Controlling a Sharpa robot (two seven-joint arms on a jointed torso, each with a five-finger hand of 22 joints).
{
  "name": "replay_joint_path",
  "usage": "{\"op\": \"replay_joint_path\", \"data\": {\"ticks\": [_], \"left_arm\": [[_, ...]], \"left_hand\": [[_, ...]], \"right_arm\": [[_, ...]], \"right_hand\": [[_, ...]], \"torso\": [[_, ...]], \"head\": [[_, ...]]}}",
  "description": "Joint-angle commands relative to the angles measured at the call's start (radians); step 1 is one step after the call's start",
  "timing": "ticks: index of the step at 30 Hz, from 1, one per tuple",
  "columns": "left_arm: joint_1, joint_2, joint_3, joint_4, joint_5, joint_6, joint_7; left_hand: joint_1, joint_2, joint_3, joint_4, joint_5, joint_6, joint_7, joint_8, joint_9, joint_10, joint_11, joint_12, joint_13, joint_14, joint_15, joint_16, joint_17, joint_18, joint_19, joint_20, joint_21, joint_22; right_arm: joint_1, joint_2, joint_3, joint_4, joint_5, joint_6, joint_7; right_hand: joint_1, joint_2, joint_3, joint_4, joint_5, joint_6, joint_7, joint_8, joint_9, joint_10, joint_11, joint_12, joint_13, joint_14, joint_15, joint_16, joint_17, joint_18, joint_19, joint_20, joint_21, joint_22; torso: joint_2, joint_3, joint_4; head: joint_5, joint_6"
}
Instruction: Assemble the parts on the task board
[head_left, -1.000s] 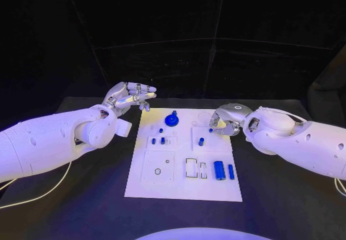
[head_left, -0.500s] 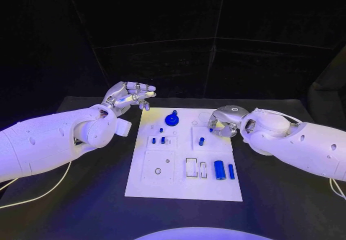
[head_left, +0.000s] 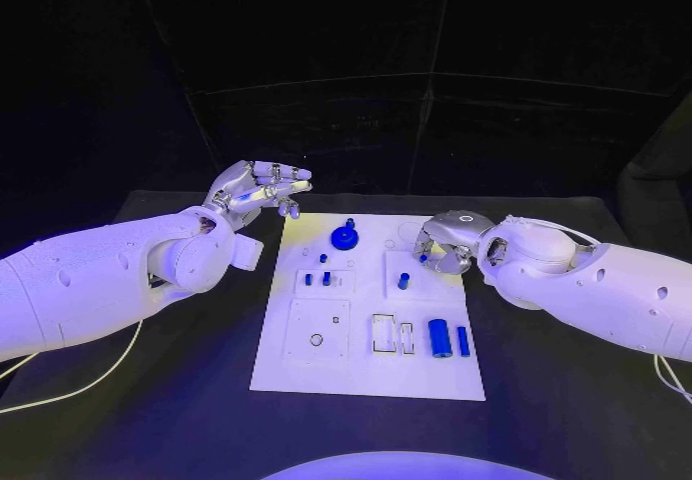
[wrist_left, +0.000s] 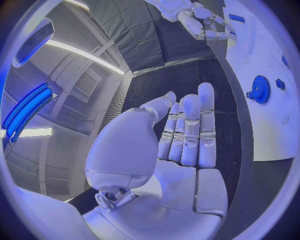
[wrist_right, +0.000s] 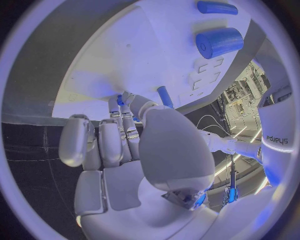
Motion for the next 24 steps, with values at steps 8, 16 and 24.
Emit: {"op": "replay_joint_path", "data": {"ticks": [8,16,24], "left_arm": [[0.002,0.0,0.001,0.0,0.006,0.011,0.014],[0.002,0.0,0.001,-0.004,0.006,0.012,0.013],[0.002,-0.001,0.001,-0.007,0.006,0.014,0.01]], "left_hand": [[0.007,0.01,-0.008,-0.004,0.0,0.004,0.0,0.005,0.001,0.0,0.0,0.006,0.001,-0.009,-0.001,-0.007,-0.004,0.006,-0.006,-0.001,-0.009,-0.003],[0.007,0.01,-0.008,-0.004,0.0,0.004,0.0,0.005,0.001,0.0,0.0,0.006,0.001,-0.009,-0.001,-0.007,-0.004,0.006,-0.006,-0.001,-0.009,-0.003],[0.009,0.01,-0.009,-0.005,0.0,0.003,0.001,0.005,0.001,-0.002,0.0,0.007,0.001,-0.01,-0.001,-0.008,-0.007,0.006,-0.005,-0.001,-0.01,-0.004]], "right_arm": [[-0.004,0.004,-0.002,0.005,-0.045,-0.006,-0.041],[-0.005,-0.002,-0.001,0.017,-0.083,-0.111,-0.07],[-0.005,-0.031,-0.001,0.062,-0.069,-0.164,-0.058]], "right_hand": [[0.027,0.041,0.041,-0.036,-0.052,0.063,-0.019,0.023,0.01,0.069,-0.021,0.008,0.005,0.043,-0.028,0.015,0.011,0.003,0.019,-0.021,0.02,0.025],[0.039,0.046,0.077,-0.063,-0.061,0.067,-0.018,0.016,0.01,0.08,-0.021,-0.001,0.005,0.043,-0.029,0.017,0.011,0.002,0.02,-0.025,0.023,0.028],[0.034,0.039,0.087,-0.07,-0.059,0.064,-0.015,0.011,0.008,0.077,-0.018,-0.008,0.004,0.042,-0.027,0.017,0.01,0.002,0.02,-0.024,0.023,0.029]], "torso": [[0.0,0.0003,0.0],[-0.001,0.0002,0.0],[-0.002,-0.0011,-0.0002]], "head": [[-0.001,-0.003],[-0.002,-0.004],[-0.004,-0.003]]}}
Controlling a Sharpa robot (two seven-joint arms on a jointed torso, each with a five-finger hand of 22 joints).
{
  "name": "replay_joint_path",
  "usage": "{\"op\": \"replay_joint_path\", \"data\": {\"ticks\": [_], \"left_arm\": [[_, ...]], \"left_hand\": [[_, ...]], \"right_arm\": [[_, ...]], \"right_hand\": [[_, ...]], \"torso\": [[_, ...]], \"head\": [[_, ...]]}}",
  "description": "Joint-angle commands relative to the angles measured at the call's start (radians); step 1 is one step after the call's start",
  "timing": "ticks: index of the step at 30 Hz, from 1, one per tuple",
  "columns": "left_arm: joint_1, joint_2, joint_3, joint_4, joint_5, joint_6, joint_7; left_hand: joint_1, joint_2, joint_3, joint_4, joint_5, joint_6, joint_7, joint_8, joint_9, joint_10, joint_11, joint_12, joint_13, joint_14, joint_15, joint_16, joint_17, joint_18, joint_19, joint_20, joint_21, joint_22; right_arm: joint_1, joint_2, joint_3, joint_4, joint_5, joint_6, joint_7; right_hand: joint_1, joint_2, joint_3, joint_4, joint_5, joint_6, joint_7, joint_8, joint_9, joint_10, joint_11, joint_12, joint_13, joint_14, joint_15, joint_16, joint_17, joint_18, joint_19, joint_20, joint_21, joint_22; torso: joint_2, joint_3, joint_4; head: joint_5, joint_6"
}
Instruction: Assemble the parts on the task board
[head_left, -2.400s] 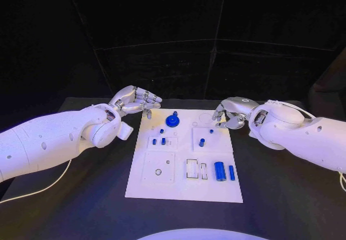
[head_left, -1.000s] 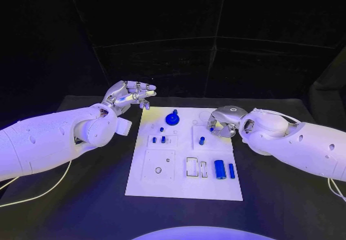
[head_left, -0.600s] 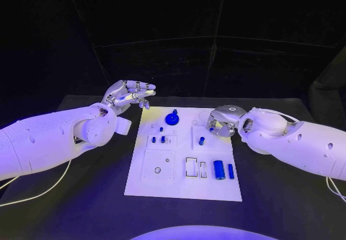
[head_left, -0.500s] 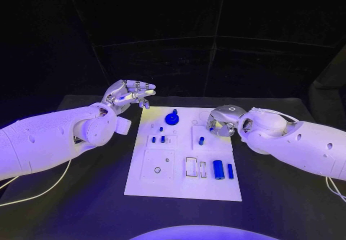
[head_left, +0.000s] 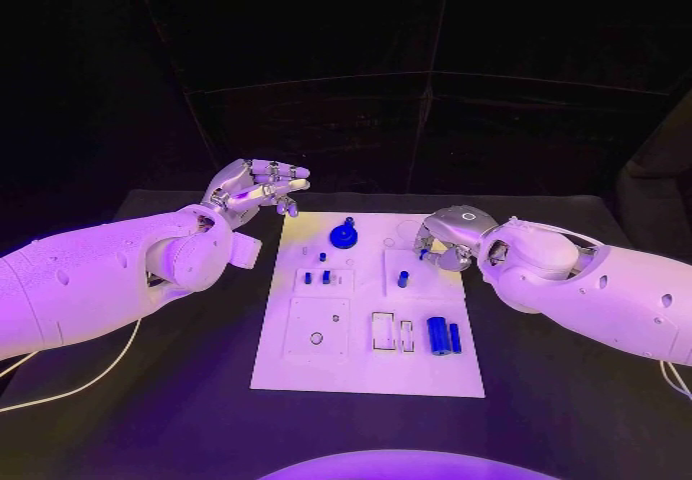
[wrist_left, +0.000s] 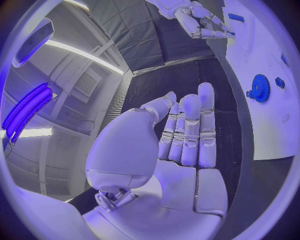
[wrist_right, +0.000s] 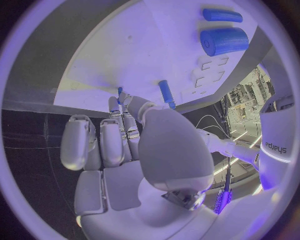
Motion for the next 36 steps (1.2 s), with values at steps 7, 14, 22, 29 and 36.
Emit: {"op": "replay_joint_path", "data": {"ticks": [7,14,22,29,36], "left_arm": [[0.001,-0.002,0.001,-0.002,0.005,0.015,0.007],[0.002,-0.002,0.001,-0.003,0.005,0.016,0.006],[0.002,0.004,0.001,-0.009,0.005,0.017,0.005],[0.002,0.013,0.001,-0.011,0.005,0.017,0.005],[0.003,0.023,0.001,-0.012,0.005,0.018,0.004]], "left_hand": [[0.005,0.006,-0.008,-0.003,0.0,0.002,0.001,0.005,0.001,-0.003,0.0,0.008,0.002,-0.01,-0.001,-0.006,-0.004,0.006,-0.005,-0.001,-0.004,-0.003],[0.005,0.006,-0.008,-0.003,0.0,0.002,0.001,0.005,0.001,-0.003,0.0,0.008,0.002,-0.01,-0.001,-0.006,-0.004,0.006,-0.005,-0.001,-0.004,-0.003],[0.005,0.006,-0.009,-0.004,0.0,0.001,0.002,0.005,0.0,-0.005,0.001,0.008,0.002,-0.011,0.0,-0.007,-0.005,0.006,-0.005,-0.001,-0.005,-0.003],[0.005,0.006,-0.009,-0.004,0.0,0.001,0.002,0.005,0.0,-0.005,0.001,0.008,0.002,-0.011,0.0,-0.007,-0.005,0.006,-0.005,-0.001,-0.005,-0.003],[0.005,0.006,-0.009,-0.004,0.0,0.001,0.002,0.005,0.0,-0.005,0.001,0.008,0.002,-0.011,0.0,-0.007,-0.005,0.006,-0.005,-0.001,-0.005,-0.003]], "right_arm": [[0.005,-0.053,0.003,0.085,0.036,-0.099,0.004],[0.012,-0.082,0.012,0.157,0.059,-0.126,0.01],[0.014,-0.048,0.022,0.224,0.068,-0.128,0.013],[0.013,0.041,0.02,0.23,0.063,-0.086,0.018],[0.003,0.113,-0.015,0.212,0.048,-0.034,0.027]], "right_hand": [[0.001,-0.002,0.009,-0.005,0.003,0.005,0.004,-0.007,-0.002,0.01,-0.005,-0.004,0.001,0.041,-0.006,0.006,-0.001,0.002,0.002,-0.006,0.003,0.0],[-0.001,-0.006,0.014,-0.009,0.006,0.003,0.005,-0.009,-0.003,0.008,-0.004,-0.007,0.0,0.041,-0.006,0.008,0.001,0.002,0.003,-0.005,0.005,0.003],[-0.002,-0.008,0.015,-0.011,0.007,0.002,0.006,-0.011,-0.003,0.008,-0.003,-0.009,0.0,0.041,-0.005,0.009,0.002,0.002,0.002,-0.005,0.005,0.003],[-0.004,-0.009,0.016,-0.012,0.008,0.002,0.007,-0.012,-0.003,0.007,-0.003,-0.01,0.0,0.041,-0.005,0.008,0.0,0.002,0.002,-0.005,0.004,0.002],[-0.006,-0.01,0.016,-0.012,0.009,0.001,0.007,-0.013,-0.004,0.007,-0.002,-0.011,0.0,0.041,-0.005,0.008,0.0,0.003,0.001,-0.004,0.004,0.0]], "torso": [[-0.001,-0.0012,-0.0008],[-0.001,-0.0011,-0.0005],[0.001,-0.0013,0.0015],[0.002,-0.0013,0.0016],[0.002,-0.0018,0.0008]], "head": [[-0.003,0.003],[-0.004,0.005],[0.004,0.006],[0.024,-0.001],[0.04,-0.011]]}}
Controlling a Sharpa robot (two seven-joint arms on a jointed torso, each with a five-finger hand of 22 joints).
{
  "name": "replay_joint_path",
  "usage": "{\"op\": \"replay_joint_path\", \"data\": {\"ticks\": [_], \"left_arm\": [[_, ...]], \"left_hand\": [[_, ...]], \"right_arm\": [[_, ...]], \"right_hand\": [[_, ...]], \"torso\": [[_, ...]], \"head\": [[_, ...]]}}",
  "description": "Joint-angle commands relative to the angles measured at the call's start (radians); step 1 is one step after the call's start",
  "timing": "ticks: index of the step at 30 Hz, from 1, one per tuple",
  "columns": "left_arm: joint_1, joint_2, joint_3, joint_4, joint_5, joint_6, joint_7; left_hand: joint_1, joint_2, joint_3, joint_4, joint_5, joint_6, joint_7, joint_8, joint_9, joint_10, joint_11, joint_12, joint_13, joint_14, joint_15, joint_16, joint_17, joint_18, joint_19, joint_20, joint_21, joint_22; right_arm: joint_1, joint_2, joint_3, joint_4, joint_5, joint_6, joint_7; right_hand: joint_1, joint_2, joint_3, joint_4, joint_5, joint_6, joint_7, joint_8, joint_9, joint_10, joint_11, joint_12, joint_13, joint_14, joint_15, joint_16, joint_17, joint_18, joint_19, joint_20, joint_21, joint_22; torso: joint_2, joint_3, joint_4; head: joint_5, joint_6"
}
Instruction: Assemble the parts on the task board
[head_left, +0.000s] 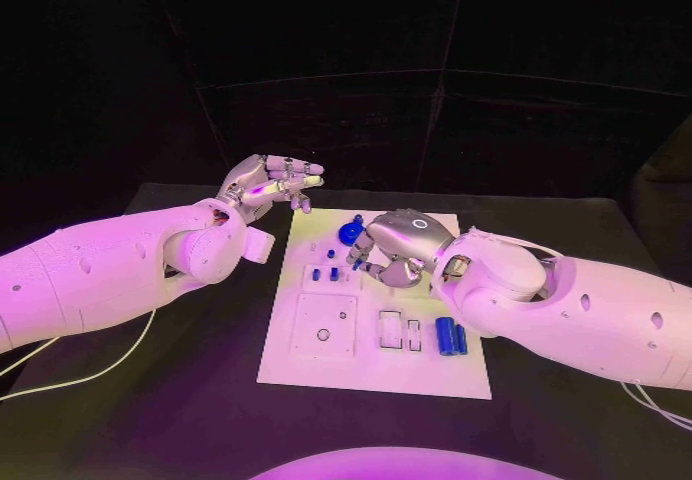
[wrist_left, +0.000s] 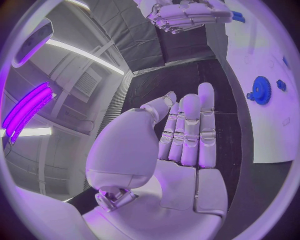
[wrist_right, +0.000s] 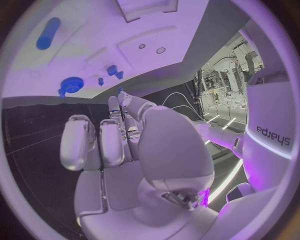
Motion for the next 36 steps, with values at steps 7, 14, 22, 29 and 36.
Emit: {"op": "replay_joint_path", "data": {"ticks": [7,14,22,29,36], "left_arm": [[0.003,0.009,0.001,-0.001,0.004,0.014,0.006],[0.003,0.013,0.001,-0.002,0.004,0.016,0.005],[0.003,0.015,0.001,-0.003,0.004,0.018,0.004],[0.003,0.015,0.001,-0.004,0.004,0.019,0.004],[0.003,0.015,0.001,-0.005,0.004,0.02,0.002]], "left_hand": [[0.005,0.006,-0.007,-0.001,0.0,0.0,0.002,0.005,0.0,-0.005,0.001,0.004,0.001,-0.007,0.003,-0.004,-0.002,0.006,-0.005,-0.001,-0.006,-0.001],[0.005,0.006,-0.008,-0.001,0.0,0.0,0.002,0.005,0.0,-0.006,0.002,0.005,0.001,-0.008,0.004,-0.005,-0.002,0.005,-0.005,-0.001,-0.006,-0.002],[0.005,0.006,-0.008,-0.001,0.0,0.0,0.002,0.005,0.0,-0.006,0.002,0.005,0.001,-0.008,0.004,-0.005,-0.002,0.005,-0.005,-0.001,-0.006,-0.002],[0.005,0.006,-0.008,-0.001,0.0,0.0,0.002,0.005,0.0,-0.006,0.002,0.005,0.001,-0.008,0.004,-0.005,-0.002,0.005,-0.005,-0.001,-0.006,-0.002],[0.005,0.006,-0.008,-0.001,0.0,0.0,0.002,0.005,0.0,-0.006,0.002,0.005,0.001,-0.008,0.004,-0.005,-0.002,0.005,-0.005,-0.001,-0.006,-0.002]], "right_arm": [[-0.024,0.053,-0.034,-0.033,-0.027,0.08,0.018],[-0.039,0.076,-0.039,-0.045,-0.034,0.101,0.02],[-0.048,0.089,-0.041,-0.054,-0.04,0.121,0.021],[-0.053,0.095,-0.041,-0.058,-0.047,0.141,0.023],[-0.056,0.098,-0.041,-0.065,-0.064,0.16,0.013]], "right_hand": [[-0.005,-0.008,0.005,-0.001,0.006,0.001,0.008,-0.003,0.0,0.005,0.0,-0.008,0.0,0.041,-0.004,0.004,-0.001,0.003,0.001,-0.004,0.004,-0.002],[-0.008,-0.009,0.006,-0.001,0.006,-0.001,0.009,-0.005,-0.001,0.003,0.001,-0.009,0.0,0.04,-0.004,0.003,-0.002,0.003,0.0,-0.004,0.003,-0.003],[-0.009,-0.009,0.005,-0.001,0.006,-0.001,0.009,-0.005,-0.001,0.003,0.001,-0.01,0.0,0.04,-0.003,0.004,-0.002,0.003,0.0,-0.004,0.003,-0.003],[-0.01,-0.009,0.005,-0.001,0.006,-0.001,0.009,-0.005,-0.001,0.003,0.001,-0.01,0.0,0.04,-0.003,0.004,-0.002,0.003,0.0,-0.004,0.002,-0.004],[-0.012,-0.009,0.005,0.0,0.006,-0.001,0.01,-0.005,-0.001,0.003,0.001,-0.011,0.0,0.04,-0.003,0.004,-0.001,0.003,-0.001,-0.003,0.002,-0.004]], "torso": [[0.0,0.0009,-0.001],[0.0,0.0006,-0.0004],[0.0,0.0012,-0.0018],[0.0,0.0006,-0.002],[-0.001,0.0004,-0.0016]], "head": [[0.023,-0.017],[0.033,-0.025],[0.039,-0.033],[0.041,-0.037],[0.04,-0.039]]}}
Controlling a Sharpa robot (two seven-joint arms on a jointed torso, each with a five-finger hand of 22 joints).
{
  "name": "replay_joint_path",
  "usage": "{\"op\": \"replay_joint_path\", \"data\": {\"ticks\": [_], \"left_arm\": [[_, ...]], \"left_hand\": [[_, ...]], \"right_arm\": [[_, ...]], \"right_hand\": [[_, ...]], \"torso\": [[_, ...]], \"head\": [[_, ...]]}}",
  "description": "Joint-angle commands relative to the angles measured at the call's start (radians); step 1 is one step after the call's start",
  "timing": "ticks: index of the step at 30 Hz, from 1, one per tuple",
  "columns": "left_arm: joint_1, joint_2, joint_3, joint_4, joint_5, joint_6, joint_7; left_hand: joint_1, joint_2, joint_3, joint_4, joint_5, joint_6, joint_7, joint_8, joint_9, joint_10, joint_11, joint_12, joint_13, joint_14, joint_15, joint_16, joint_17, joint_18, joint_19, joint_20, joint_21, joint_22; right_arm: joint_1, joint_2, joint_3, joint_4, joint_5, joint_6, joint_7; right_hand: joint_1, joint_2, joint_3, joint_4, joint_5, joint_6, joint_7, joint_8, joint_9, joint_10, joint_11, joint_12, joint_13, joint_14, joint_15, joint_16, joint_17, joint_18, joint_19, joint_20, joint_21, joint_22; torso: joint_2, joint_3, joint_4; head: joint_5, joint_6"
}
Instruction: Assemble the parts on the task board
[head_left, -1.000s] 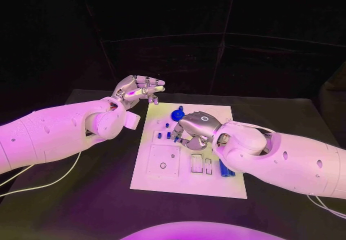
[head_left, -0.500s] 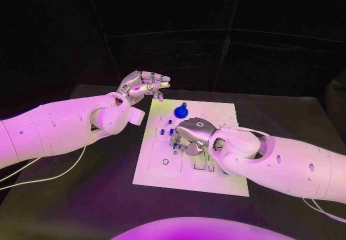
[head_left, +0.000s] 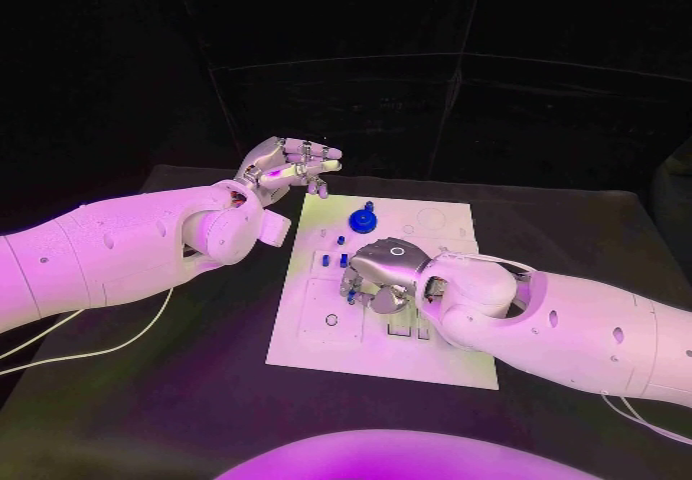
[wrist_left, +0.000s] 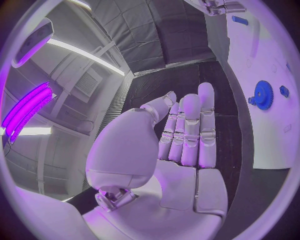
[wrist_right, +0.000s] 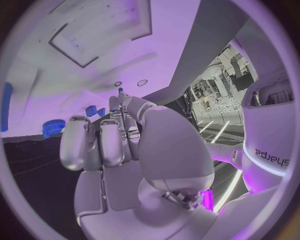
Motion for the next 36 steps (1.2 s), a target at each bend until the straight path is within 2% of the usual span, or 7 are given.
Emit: {"op": "replay_joint_path", "data": {"ticks": [1,22,31,32,33,36], "left_arm": [[0.002,0.0,0.001,0.0,0.004,0.013,0.004],[0.002,-0.002,0.001,-0.001,0.004,0.017,0.001],[0.002,-0.002,0.001,-0.003,0.004,0.02,-0.002],[0.002,-0.002,0.001,-0.004,0.004,0.022,-0.003],[0.002,-0.002,0.001,-0.006,0.004,0.023,-0.005],[0.003,-0.002,0.001,-0.008,0.004,0.027,-0.01]], "left_hand": [[0.005,0.006,-0.005,0.002,0.0,0.0,0.002,0.005,0.0,-0.006,0.002,0.005,0.001,-0.004,0.0,-0.005,-0.001,0.006,-0.005,-0.001,-0.006,-0.001],[0.005,0.007,-0.007,0.001,0.0,-0.002,0.003,0.005,0.0,-0.009,0.002,0.006,0.001,-0.005,0.001,-0.005,-0.003,0.005,-0.005,-0.001,-0.009,-0.003],[0.005,0.007,-0.007,0.001,0.0,-0.002,0.003,0.005,0.0,-0.009,0.002,0.006,0.001,-0.005,0.001,-0.005,-0.003,0.005,-0.005,-0.001,-0.009,-0.003],[0.005,0.007,-0.007,0.001,0.0,-0.002,0.003,0.005,0.0,-0.009,0.002,0.006,0.001,-0.005,0.001,-0.005,-0.003,0.005,-0.005,-0.001,-0.009,-0.003],[0.005,0.007,-0.008,0.001,0.0,-0.002,0.003,0.005,0.0,-0.009,0.002,0.006,0.001,-0.005,0.001,-0.005,-0.003,0.005,-0.005,-0.001,-0.009,-0.003],[0.005,0.007,-0.009,0.001,0.0,-0.004,0.004,0.005,0.0,-0.011,0.003,0.007,0.001,-0.006,0.001,-0.006,-0.005,0.005,-0.005,-0.001,-0.01,-0.004]], "right_arm": [[0.001,0.002,0.0,-0.001,-0.022,0.03,-0.002],[-0.011,0.018,0.0,-0.021,-0.059,0.062,-0.014],[-0.017,0.02,-0.001,-0.02,-0.066,0.059,-0.01],[-0.017,0.02,-0.001,-0.021,-0.064,0.051,-0.01],[-0.017,0.02,-0.001,-0.022,-0.061,0.042,-0.01],[-0.018,0.019,-0.001,-0.026,-0.053,0.005,-0.011]], "right_hand": [[-0.01,-0.006,0.004,0.0,0.007,-0.002,0.008,-0.002,0.001,0.003,0.001,-0.007,0.0,0.04,-0.003,0.004,-0.002,0.003,0.0,-0.003,0.002,-0.001],[-0.012,-0.007,0.003,0.0,0.007,-0.002,0.008,-0.003,0.001,0.003,0.001,-0.008,0.0,0.04,-0.003,0.004,-0.002,0.003,-0.001,-0.003,0.002,-0.001],[-0.037,-0.019,-0.013,0.004,0.014,-0.008,0.008,-0.009,-0.001,-0.004,0.002,-0.017,-0.001,0.039,-0.001,0.003,-0.006,0.004,-0.004,-0.001,0.0,-0.005],[-0.044,-0.022,-0.018,0.007,0.018,-0.015,0.01,-0.014,-0.002,-0.011,0.004,-0.022,-0.002,0.039,0.0,0.002,-0.007,0.005,-0.005,0.0,-0.001,-0.006],[-0.054,-0.027,-0.022,0.01,0.024,-0.045,0.02,-0.023,-0.009,-0.032,0.011,-0.036,-0.008,0.038,0.007,0.0,-0.01,0.005,-0.007,0.002,-0.004,-0.01],[-0.079,-0.047,-0.03,0.016,0.027,-0.167,0.047,-0.024,-0.017,-0.1,0.042,-0.075,-0.027,0.032,0.029,-0.012,-0.031,0.011,-0.021,0.02,-0.025,-0.045]], "torso": [[-0.001,-0.0004,0.0004],[0.0,-0.0001,0.0001],[-0.001,0.0,-0.0002],[-0.001,0.0,-0.0002],[-0.001,-0.0001,-0.0002],[-0.001,-0.0003,0.0001]], "head": [[-0.001,-0.001],[0.001,-0.008],[0.002,-0.01],[0.002,-0.01],[0.001,-0.01],[0.001,-0.011]]}}
